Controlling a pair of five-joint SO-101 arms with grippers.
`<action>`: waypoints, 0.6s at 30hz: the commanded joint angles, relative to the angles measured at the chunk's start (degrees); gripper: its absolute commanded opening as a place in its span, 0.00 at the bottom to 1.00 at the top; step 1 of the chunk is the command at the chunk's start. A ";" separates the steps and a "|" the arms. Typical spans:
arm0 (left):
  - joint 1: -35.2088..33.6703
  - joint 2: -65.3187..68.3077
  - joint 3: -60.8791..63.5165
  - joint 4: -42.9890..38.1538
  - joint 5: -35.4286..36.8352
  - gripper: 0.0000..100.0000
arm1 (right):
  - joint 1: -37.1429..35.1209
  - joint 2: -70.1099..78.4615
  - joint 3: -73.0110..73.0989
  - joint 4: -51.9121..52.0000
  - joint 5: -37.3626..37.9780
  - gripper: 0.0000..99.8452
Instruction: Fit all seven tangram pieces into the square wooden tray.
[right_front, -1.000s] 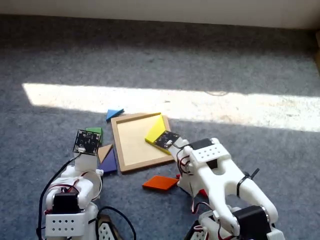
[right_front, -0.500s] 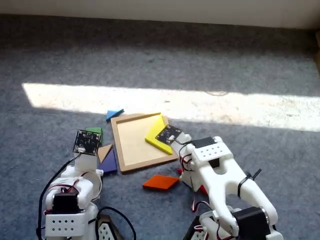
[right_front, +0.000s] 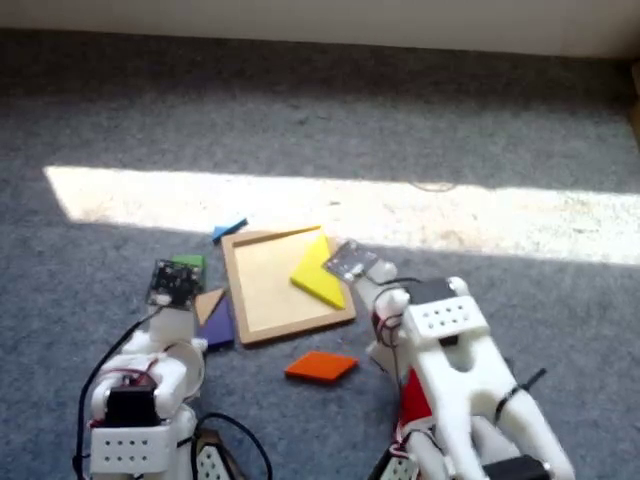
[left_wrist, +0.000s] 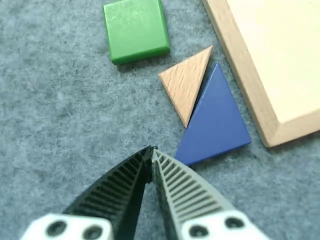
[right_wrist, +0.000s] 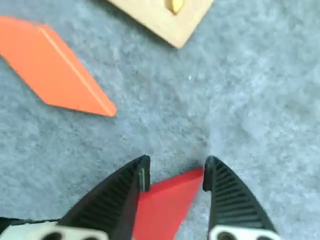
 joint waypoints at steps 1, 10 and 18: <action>-0.48 -2.77 1.10 0.35 -0.18 0.01 | 0.31 -6.37 -0.57 0.75 0.26 0.16; -0.48 -2.77 1.10 0.35 -0.18 0.01 | 0.66 -9.36 -0.57 1.19 -7.12 0.17; -0.48 -2.77 1.10 0.35 -0.18 0.01 | 0.75 -9.80 -0.04 12.62 -15.03 0.28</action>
